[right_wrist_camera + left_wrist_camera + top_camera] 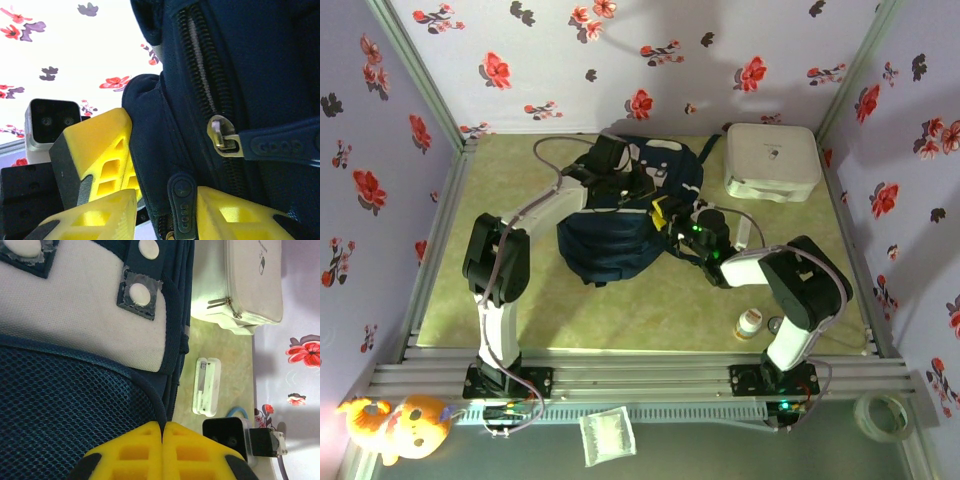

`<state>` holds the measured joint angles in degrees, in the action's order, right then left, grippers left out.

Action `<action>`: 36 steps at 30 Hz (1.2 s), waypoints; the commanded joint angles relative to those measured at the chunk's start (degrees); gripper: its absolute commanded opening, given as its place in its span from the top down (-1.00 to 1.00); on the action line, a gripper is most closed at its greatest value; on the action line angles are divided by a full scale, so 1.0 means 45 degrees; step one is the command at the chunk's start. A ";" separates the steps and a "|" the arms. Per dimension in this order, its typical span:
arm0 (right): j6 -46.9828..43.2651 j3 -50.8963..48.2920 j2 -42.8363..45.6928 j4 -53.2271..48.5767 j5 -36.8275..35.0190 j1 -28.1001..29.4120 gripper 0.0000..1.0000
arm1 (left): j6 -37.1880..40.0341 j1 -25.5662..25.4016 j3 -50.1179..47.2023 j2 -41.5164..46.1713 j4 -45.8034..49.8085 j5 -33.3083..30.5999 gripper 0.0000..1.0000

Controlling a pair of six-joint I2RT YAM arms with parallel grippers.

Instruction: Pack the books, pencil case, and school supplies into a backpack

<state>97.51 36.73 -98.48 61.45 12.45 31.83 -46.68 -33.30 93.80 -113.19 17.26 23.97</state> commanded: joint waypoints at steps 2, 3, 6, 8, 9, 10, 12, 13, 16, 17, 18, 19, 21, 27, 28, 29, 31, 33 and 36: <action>-0.1736 0.0197 0.0778 0.1725 -0.0274 -0.0199 0.30 | 0.0048 -0.0223 0.0611 0.0310 0.0322 0.0924 1.00; -0.2101 -0.0014 0.1051 0.1742 -0.0281 -0.0199 0.30 | 0.0126 -0.0166 0.0685 0.0239 0.0410 0.0884 1.00; -0.2987 -0.0471 0.1855 0.1664 -0.0142 -0.0253 0.30 | 0.0203 -0.0064 0.0714 0.0156 0.0500 0.0862 1.00; -0.3209 -0.0724 0.2107 0.1947 -0.0024 -0.0311 0.29 | 0.0304 -0.0042 0.0710 0.0173 0.0566 0.0816 1.00; -0.3294 -0.0843 0.2141 0.2197 -0.0008 -0.0316 0.29 | 0.0344 -0.0029 0.0717 0.0175 0.0612 0.0788 1.00; -0.3297 -0.0910 0.2140 0.2261 0.0066 -0.0345 0.28 | 0.0347 -0.0022 0.0686 0.0174 0.0630 0.0800 1.00; -0.3271 -0.0989 0.2139 0.2087 0.0223 -0.0375 0.28 | 0.0394 -0.0005 0.0685 0.0173 0.0668 0.0773 1.00; -0.3273 -0.1078 0.2153 0.1949 0.0189 -0.0375 0.28 | 0.0428 0.0000 0.0681 0.0190 0.0689 0.0751 1.00; -0.3604 -0.1260 0.2511 -0.0087 0.0042 -0.0487 0.27 | 0.0519 0.0034 0.0736 0.0215 0.0793 0.0750 1.00; -0.3824 -0.1272 0.2657 -0.0851 -0.0012 -0.0557 0.26 | 0.0531 0.0036 0.0733 0.0260 0.0821 0.0767 1.00; -0.4038 -0.1162 0.2735 -0.1569 0.0115 -0.0651 0.25 | 0.0575 0.0037 0.0737 0.0299 0.0833 0.0762 1.00; -0.4129 -0.0998 0.2777 -0.2100 0.0323 -0.0733 0.25 | 0.0578 0.0037 0.0701 0.0313 0.0834 0.0764 1.00; -0.3958 -0.0607 0.2761 -0.2720 0.0744 -0.0729 0.26 | 0.0636 0.0036 0.0709 0.0347 0.0835 0.0807 1.00; -0.2228 -0.0234 0.1995 -0.1567 0.1189 -0.0552 0.22 | 0.0603 0.0007 0.0801 0.0233 0.0781 0.0913 1.00; -0.1968 -0.0178 0.1819 -0.1276 0.1269 -0.0507 0.21 | 0.0592 0.0012 0.0816 0.0231 0.0792 0.0941 1.00; -0.1733 -0.0054 0.1616 -0.0982 0.1358 -0.0447 0.20 | 0.0603 0.0016 0.0844 0.0221 0.0780 0.0960 1.00; -0.1400 0.0158 0.1318 -0.0726 0.1462 -0.0323 0.19 | 0.0574 -0.0003 0.0837 0.0205 0.0777 0.1018 1.00; -0.1128 0.0313 0.1044 -0.0771 0.1481 -0.0191 0.19 | 0.0564 -0.0015 0.0829 0.0203 0.0758 0.1033 1.00; -0.0655 0.0431 0.0711 -0.0814 0.1483 -0.0085 0.17 | 0.0548 -0.0022 0.0810 0.0234 0.0737 0.1074 1.00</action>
<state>91.02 37.12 -93.91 55.37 18.00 30.83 -44.86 -32.95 95.20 -113.21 20.58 24.49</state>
